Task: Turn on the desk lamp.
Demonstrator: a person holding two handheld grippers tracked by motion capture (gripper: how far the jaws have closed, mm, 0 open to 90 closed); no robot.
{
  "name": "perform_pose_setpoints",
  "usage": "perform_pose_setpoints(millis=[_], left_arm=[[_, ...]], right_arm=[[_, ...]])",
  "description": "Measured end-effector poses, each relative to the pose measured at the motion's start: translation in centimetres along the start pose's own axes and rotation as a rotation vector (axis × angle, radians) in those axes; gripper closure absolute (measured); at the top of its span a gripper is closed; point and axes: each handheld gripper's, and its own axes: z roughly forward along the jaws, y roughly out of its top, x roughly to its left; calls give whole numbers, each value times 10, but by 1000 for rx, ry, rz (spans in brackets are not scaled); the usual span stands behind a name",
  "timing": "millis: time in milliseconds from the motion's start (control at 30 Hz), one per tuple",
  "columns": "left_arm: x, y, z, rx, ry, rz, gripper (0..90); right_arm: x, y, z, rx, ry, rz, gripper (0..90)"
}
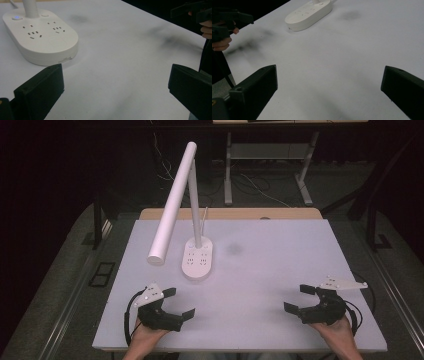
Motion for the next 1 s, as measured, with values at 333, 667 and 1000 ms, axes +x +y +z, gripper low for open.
perform_pose_setpoints(millis=[333, 667, 1000], left_arm=[[-1, 0, 1, 8, -10, 7, 0], [-3, -1, 2, 14, -14, 7, 0], [1, -2, -1, 1, 4, -8, 0]], right_arm=[[-1, 1, 0, 27, 3, 0, 5], [0, 1, 3, 58, 16, -7, 6], [4, 8, 1, 65, 5, -12, 6]])
